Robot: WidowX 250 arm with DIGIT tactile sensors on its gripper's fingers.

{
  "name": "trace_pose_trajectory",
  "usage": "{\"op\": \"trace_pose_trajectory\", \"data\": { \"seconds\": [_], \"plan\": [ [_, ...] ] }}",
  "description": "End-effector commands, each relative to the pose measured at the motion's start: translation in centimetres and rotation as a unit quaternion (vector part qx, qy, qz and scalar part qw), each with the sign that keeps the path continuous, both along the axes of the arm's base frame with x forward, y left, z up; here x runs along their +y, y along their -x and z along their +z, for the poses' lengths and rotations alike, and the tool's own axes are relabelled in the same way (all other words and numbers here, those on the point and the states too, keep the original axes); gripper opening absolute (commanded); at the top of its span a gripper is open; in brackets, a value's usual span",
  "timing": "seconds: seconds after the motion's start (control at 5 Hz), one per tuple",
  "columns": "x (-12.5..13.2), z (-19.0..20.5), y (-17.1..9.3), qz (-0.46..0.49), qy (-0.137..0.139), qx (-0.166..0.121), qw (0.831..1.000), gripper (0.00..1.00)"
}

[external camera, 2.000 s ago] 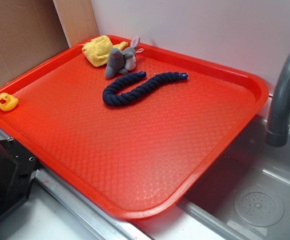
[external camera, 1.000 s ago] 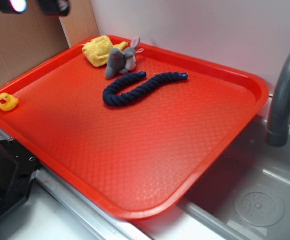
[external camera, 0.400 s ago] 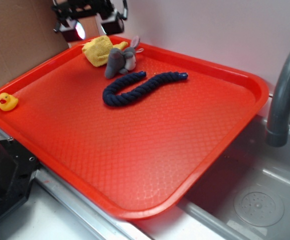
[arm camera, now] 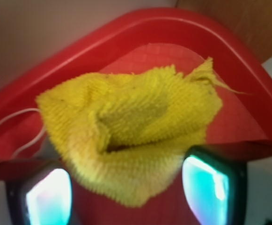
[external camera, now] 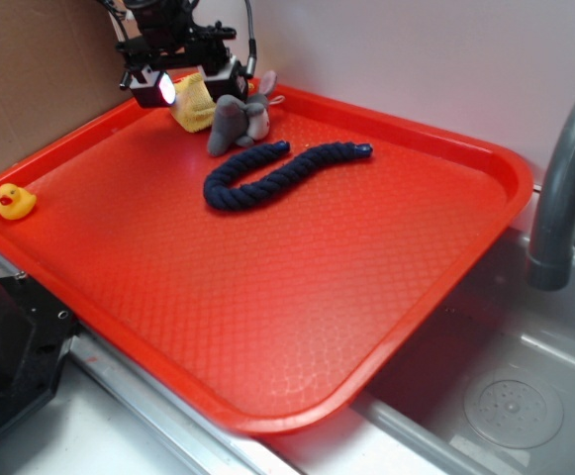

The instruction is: Grab the yellow cloth.

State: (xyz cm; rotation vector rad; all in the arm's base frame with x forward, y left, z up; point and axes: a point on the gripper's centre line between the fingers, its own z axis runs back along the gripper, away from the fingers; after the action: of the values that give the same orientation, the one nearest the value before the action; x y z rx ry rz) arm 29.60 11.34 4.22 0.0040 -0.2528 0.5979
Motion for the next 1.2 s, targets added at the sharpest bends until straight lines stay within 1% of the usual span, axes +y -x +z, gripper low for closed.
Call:
{"op": "trace_pose_trajectory", "data": {
  "seconds": [0.0, 0.2, 0.4, 0.6, 0.8, 1.0],
  "plan": [
    [0.3, -0.8, 1.5, -0.040, -0.020, 0.014, 0.999, 0.00],
    [-0.2, -0.1, 1.8, -0.073, -0.016, 0.022, 0.997, 0.00],
    [-2.4, 4.9, 1.8, -0.152, -0.027, 0.008, 0.988, 0.00],
    [-3.9, 10.0, 5.2, -0.183, 0.012, -0.059, 0.981, 0.00],
    [-6.5, 15.3, 8.0, -0.206, 0.019, 0.003, 0.978, 0.00],
    [-10.0, 17.5, 8.8, -0.236, 0.005, 0.056, 0.970, 0.00]
  ]
}}
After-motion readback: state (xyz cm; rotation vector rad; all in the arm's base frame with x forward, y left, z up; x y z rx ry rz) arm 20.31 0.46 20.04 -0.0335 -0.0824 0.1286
